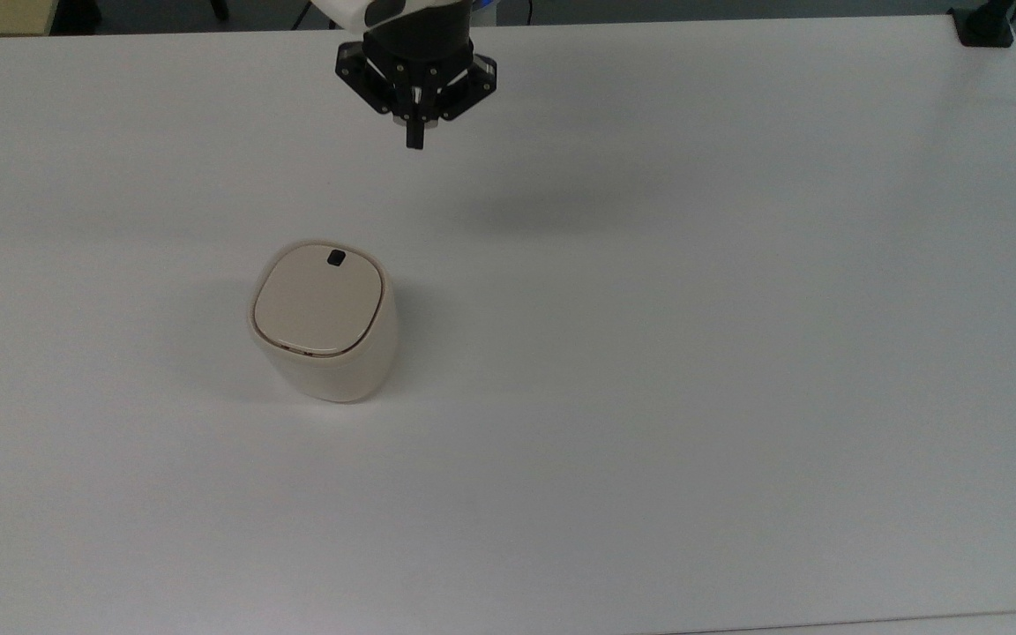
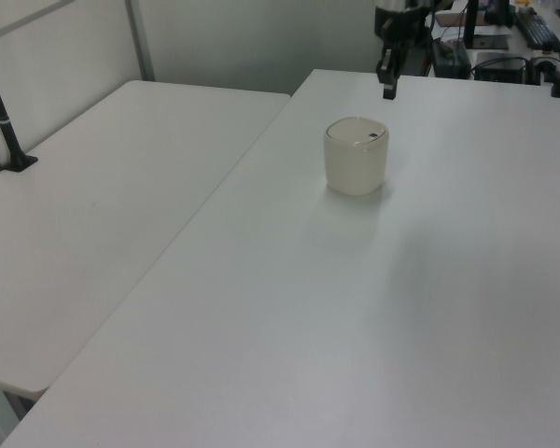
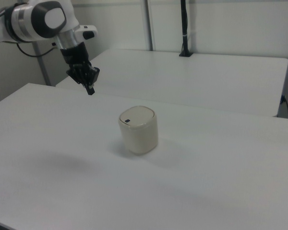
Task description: Close the trash bin
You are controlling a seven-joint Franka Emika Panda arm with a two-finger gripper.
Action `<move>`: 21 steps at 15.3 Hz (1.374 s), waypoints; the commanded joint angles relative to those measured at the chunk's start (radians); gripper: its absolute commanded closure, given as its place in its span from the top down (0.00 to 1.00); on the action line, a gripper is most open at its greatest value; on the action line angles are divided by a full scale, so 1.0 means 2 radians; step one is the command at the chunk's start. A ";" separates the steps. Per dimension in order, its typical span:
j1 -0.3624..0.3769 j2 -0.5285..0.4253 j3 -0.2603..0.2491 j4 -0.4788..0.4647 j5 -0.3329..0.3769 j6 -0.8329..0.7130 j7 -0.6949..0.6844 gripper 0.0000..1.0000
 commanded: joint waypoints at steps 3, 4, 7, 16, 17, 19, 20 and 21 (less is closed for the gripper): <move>-0.005 -0.049 -0.007 -0.018 0.029 -0.049 -0.022 0.38; -0.005 -0.049 -0.007 -0.018 0.032 -0.052 -0.022 0.54; -0.006 -0.048 -0.007 -0.017 0.032 -0.055 -0.018 1.00; -0.005 -0.049 -0.009 -0.018 0.022 -0.054 -0.017 1.00; -0.005 -0.049 -0.008 -0.018 0.022 -0.054 -0.016 1.00; -0.005 -0.049 -0.009 -0.017 0.024 -0.055 -0.016 1.00; -0.005 -0.049 -0.009 -0.017 0.024 -0.055 -0.016 1.00; -0.005 -0.049 -0.009 -0.017 0.024 -0.055 -0.016 1.00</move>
